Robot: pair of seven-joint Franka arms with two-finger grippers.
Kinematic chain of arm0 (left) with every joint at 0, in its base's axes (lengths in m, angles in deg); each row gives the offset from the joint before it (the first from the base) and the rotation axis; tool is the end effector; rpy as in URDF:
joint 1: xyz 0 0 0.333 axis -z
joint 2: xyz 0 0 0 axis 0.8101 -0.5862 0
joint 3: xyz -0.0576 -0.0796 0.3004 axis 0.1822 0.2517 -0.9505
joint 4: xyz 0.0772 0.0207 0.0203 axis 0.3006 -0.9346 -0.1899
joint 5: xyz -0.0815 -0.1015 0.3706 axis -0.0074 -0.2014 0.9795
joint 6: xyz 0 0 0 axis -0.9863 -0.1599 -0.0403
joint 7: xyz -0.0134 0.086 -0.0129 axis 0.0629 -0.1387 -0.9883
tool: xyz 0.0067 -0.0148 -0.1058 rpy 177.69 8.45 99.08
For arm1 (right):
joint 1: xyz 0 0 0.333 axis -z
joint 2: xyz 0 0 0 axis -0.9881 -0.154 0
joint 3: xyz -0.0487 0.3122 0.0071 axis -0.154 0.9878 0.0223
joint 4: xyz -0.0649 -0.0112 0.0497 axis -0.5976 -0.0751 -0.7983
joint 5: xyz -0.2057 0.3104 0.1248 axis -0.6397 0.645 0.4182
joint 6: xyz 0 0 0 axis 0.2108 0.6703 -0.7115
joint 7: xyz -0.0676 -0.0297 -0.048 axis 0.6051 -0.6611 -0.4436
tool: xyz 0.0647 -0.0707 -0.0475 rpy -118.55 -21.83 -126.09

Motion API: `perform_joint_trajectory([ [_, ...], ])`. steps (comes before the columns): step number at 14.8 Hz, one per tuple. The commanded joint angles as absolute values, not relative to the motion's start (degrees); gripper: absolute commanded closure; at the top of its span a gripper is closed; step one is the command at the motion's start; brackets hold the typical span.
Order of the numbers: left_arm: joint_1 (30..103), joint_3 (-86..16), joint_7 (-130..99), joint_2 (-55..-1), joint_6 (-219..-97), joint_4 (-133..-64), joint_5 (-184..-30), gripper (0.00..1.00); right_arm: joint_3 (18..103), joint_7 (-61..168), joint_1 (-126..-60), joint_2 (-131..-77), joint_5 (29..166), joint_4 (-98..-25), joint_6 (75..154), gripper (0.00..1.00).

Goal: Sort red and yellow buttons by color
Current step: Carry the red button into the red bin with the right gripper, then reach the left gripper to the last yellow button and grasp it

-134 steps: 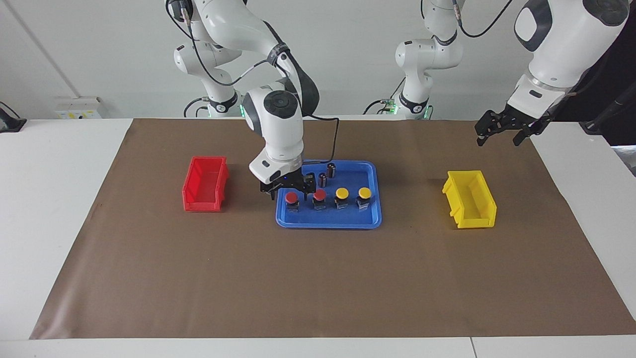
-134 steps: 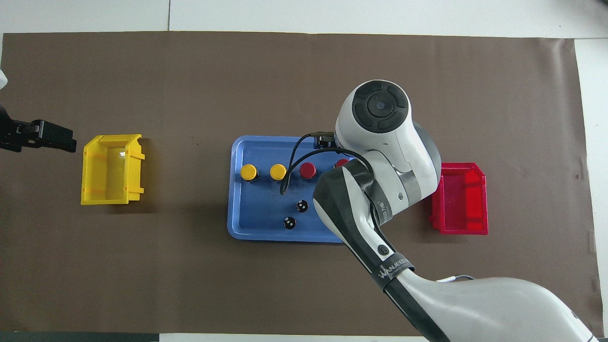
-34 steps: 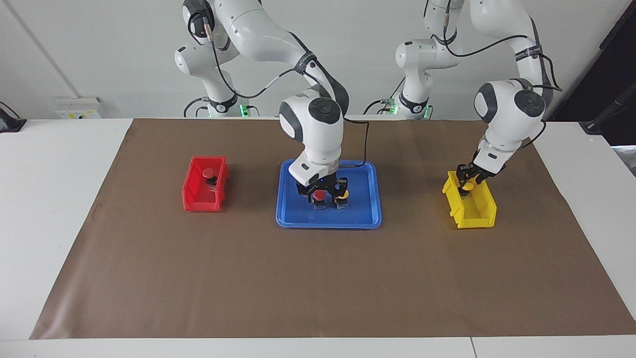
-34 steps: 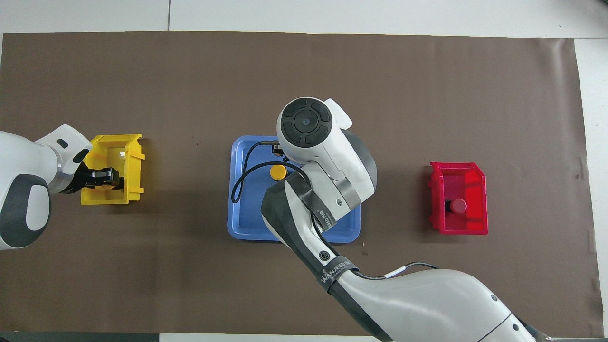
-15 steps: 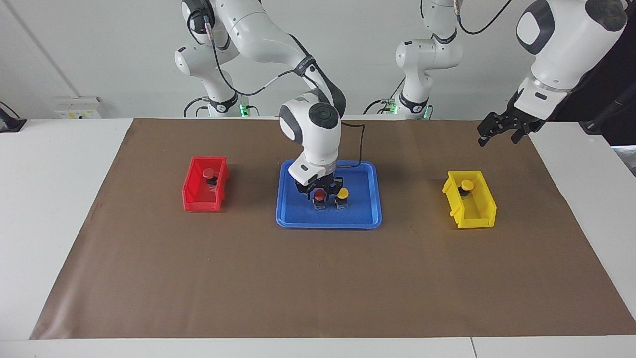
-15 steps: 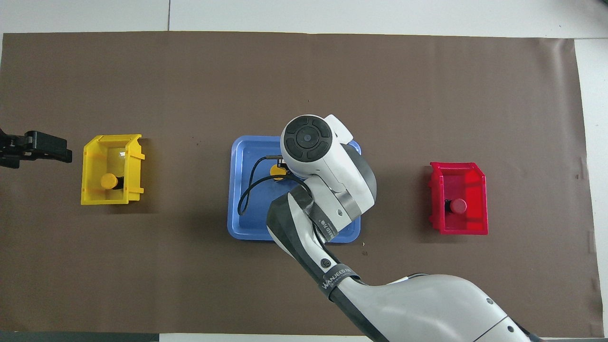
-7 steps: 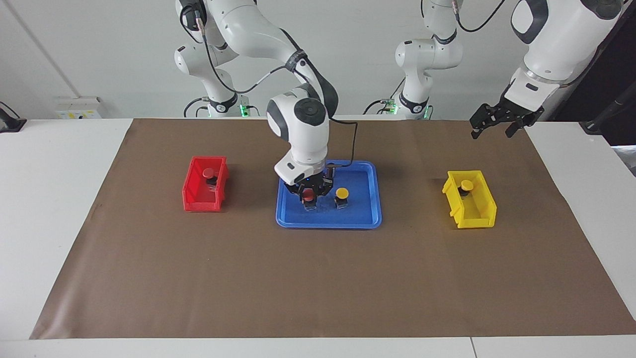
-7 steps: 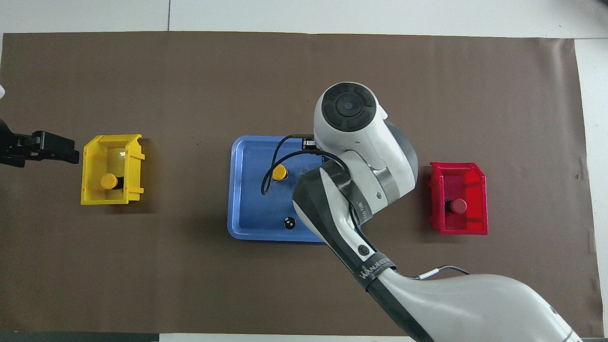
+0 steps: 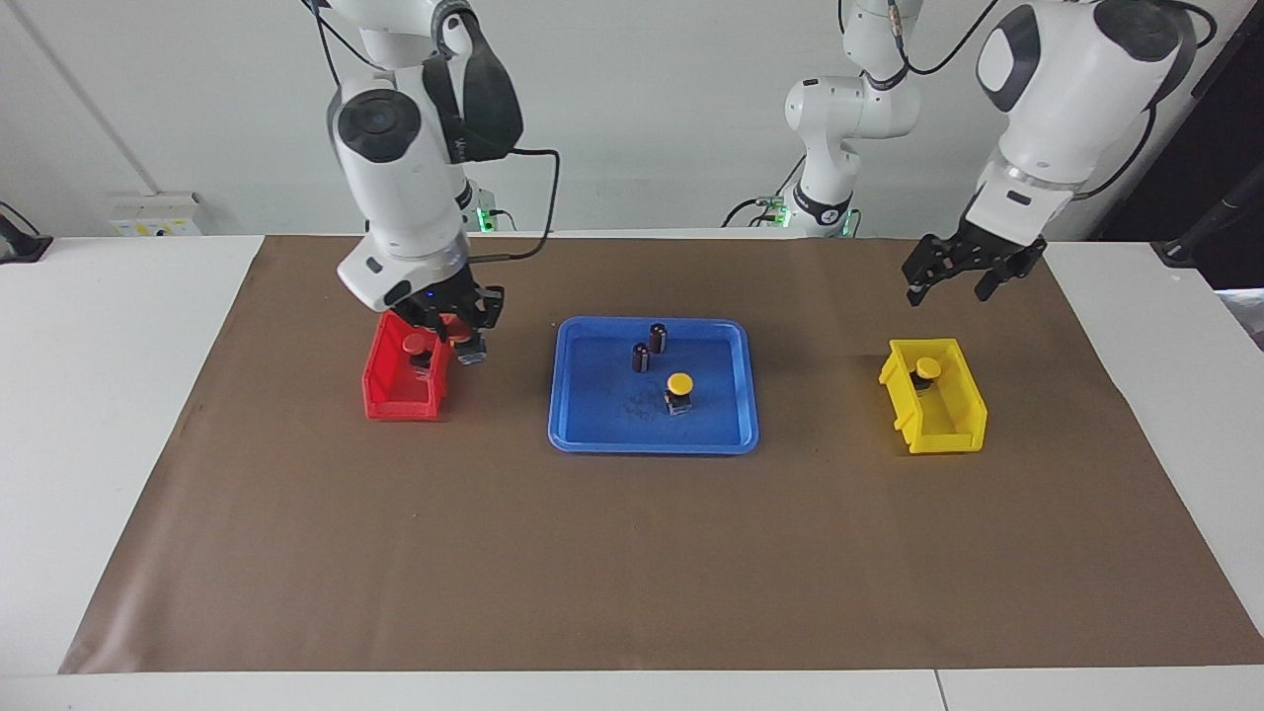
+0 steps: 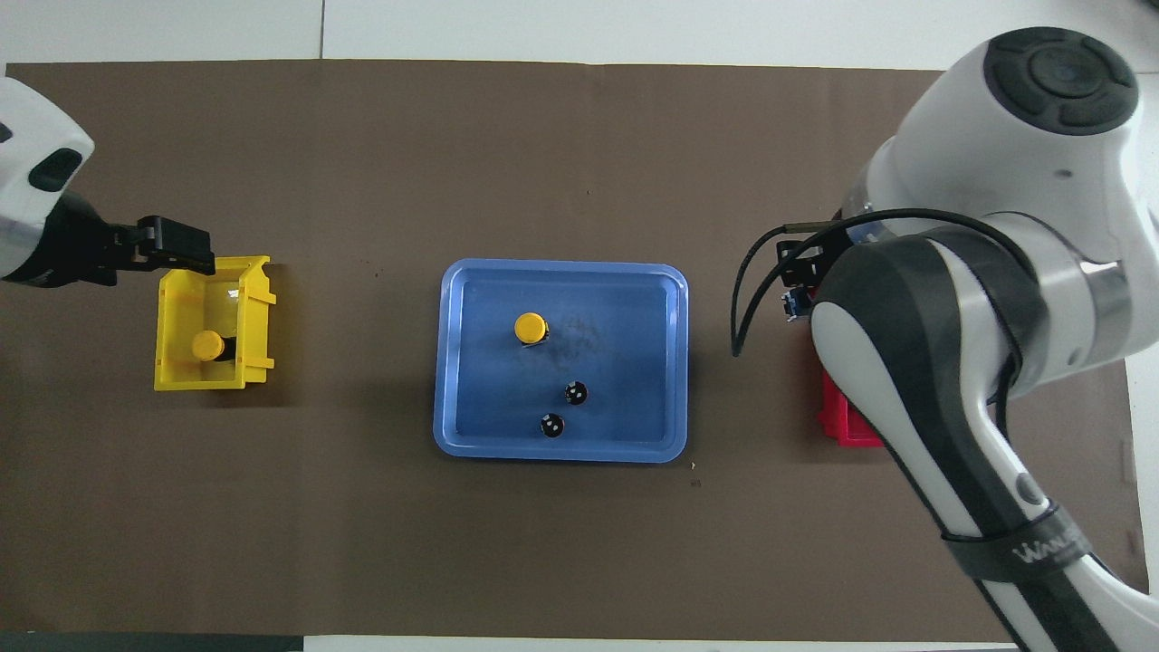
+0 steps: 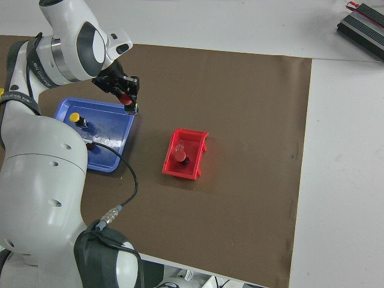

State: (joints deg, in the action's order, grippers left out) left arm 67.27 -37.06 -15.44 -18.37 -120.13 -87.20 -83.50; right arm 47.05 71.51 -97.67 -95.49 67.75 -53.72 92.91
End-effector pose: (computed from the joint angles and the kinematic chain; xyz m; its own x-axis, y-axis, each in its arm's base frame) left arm 0.5510 -0.1375 0.5732 0.9988 0.0374 0.0306 0.0363 -0.9987 0.0359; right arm 0.5759 0.1118 0.5195 0.9931 0.0149 -0.1164 0.0171 -0.9997 0.0180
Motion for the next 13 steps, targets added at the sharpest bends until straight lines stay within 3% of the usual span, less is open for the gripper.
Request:
perform_joint_trajectory([
  [1,74.8,-37.6,-25.2,-23.3,-125.2,-87.5,-84.0,0.00,47.9,63.7,-91.8,-92.2,68.2,-61.7,96.9,0.74],
  [6,86.6,-37.6,-42.0,-31.9,-136.2,-88.7,-83.9,0.00,47.9,59.5,-88.3,-87.2,68.2,-76.9,112.1,0.74],
  [13,93.5,-37.6,-47.0,-36.9,-140.7,-91.7,-83.9,0.00,47.9,59.5,-88.1,-86.5,68.2,-84.7,120.3,0.74],
])
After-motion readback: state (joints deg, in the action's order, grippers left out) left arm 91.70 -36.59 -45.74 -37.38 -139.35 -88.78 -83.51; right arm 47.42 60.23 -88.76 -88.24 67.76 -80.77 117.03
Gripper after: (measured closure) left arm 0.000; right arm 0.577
